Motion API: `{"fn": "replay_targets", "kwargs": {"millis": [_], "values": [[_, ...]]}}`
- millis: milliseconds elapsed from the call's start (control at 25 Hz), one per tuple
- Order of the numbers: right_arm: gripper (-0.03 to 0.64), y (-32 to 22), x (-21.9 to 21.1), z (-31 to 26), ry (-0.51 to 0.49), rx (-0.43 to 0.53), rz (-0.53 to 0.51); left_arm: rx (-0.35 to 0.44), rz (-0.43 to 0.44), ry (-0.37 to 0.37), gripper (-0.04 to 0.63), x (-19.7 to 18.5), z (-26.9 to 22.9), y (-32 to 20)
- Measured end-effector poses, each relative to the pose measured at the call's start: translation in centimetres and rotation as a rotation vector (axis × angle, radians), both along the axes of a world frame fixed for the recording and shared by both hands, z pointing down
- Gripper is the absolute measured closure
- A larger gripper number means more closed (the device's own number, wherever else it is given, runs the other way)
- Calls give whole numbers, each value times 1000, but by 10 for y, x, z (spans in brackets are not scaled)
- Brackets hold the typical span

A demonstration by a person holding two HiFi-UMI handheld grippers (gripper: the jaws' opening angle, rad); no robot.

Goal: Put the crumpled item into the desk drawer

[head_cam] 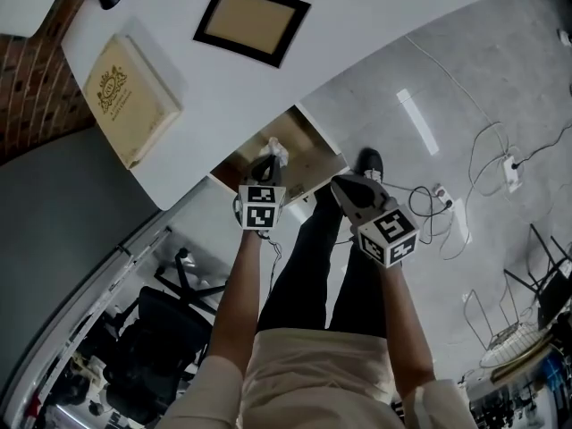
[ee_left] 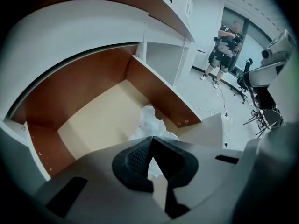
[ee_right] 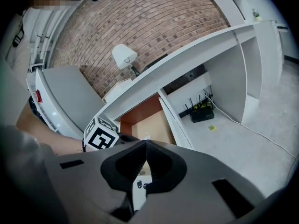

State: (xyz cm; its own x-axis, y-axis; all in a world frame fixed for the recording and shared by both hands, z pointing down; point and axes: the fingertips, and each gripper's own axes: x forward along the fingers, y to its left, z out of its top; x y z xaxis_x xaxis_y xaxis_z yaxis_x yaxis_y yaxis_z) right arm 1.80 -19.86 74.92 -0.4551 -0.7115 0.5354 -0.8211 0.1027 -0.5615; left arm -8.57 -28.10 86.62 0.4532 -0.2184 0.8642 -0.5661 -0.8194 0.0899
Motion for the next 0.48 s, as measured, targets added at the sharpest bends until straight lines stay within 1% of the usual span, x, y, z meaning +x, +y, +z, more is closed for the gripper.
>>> {"fn": "replay_targets", "kwargs": {"millis": [160, 360, 480], "values": [[594, 6, 2, 6, -1, -11, 2, -24, -10, -29, 578, -6, 25, 1], [594, 19, 19, 10, -29, -38, 115, -15, -21, -23, 578, -4, 27, -10], [594, 26, 21, 14, -31, -56, 123, -36, -46, -33, 578, -8, 37, -6]]}}
